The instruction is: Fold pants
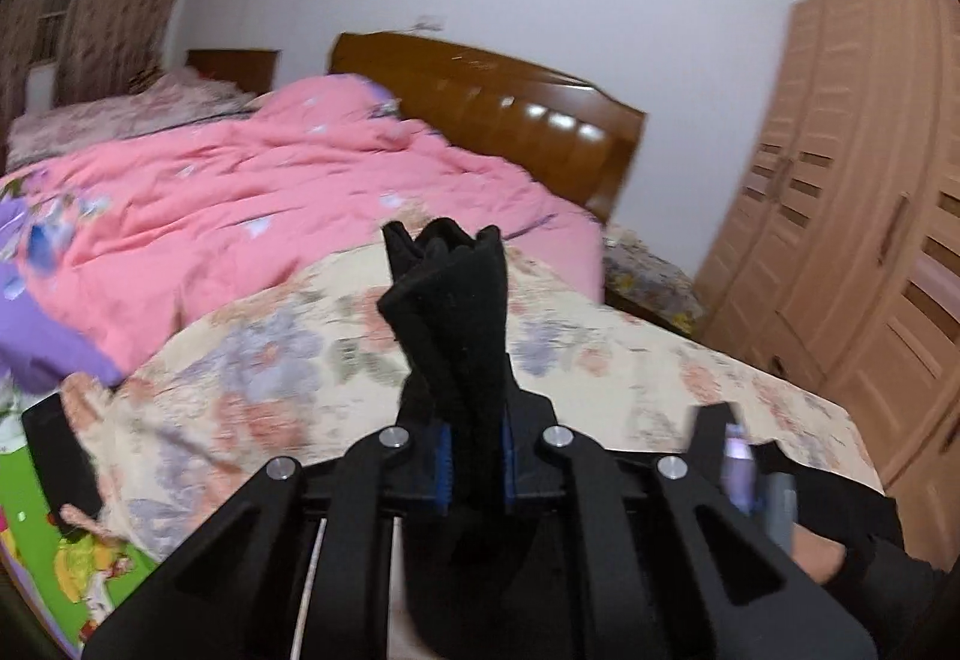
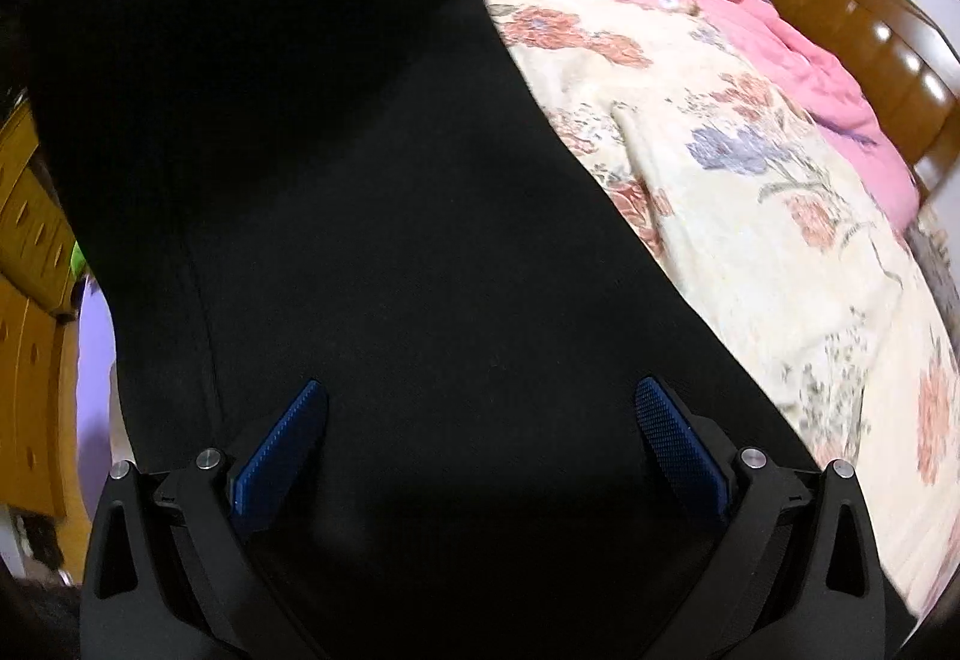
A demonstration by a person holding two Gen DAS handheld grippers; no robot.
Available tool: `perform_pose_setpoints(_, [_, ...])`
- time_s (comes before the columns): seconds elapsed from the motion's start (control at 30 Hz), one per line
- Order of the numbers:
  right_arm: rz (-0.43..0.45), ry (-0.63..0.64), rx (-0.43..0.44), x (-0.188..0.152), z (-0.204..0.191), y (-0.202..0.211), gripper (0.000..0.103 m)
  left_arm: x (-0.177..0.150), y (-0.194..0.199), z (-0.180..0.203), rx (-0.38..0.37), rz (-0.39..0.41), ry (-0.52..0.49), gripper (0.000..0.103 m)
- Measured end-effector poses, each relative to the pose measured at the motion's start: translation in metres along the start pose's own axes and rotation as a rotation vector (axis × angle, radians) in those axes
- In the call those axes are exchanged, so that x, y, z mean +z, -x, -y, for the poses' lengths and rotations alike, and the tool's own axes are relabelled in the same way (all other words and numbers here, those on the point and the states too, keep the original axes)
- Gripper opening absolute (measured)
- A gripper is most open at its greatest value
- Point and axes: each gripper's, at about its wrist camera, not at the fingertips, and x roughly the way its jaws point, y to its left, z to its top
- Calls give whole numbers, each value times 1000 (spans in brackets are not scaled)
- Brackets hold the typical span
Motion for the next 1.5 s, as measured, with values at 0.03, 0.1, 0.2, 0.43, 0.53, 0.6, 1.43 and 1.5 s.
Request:
perform_pose_setpoints(0.03, [8,-1,4,-1,2,0,99,-1,0,11,-17,0,-12,11])
perform_pose_setpoints(0.1, [13,-14,-14,-3,4,5,99,-4,-1,37,-53,-3,-39,11])
perform_pose_setpoints(0.2, [70,-119,-65,-19,23,36,98,-12,-2,78,-110,-12,-76,11])
perform_pose_setpoints(0.43, [244,-646,-112,-166,136,150,98,-66,-15,193,-259,-70,-237,11])
perform_pose_setpoints(0.53, [321,-880,-132,-242,171,194,99,-111,-40,245,-315,-162,-348,11])
perform_pose_setpoints(0.6, [349,-987,-136,-279,184,215,99,-149,-59,275,-324,-235,-446,11])
perform_pose_setpoints(1.43, [278,-906,200,-235,75,160,74,-163,-49,144,-72,-248,-501,94])
perform_pose_setpoints(1.5, [272,-915,139,-236,76,155,52,-172,-53,145,-62,-263,-522,95])
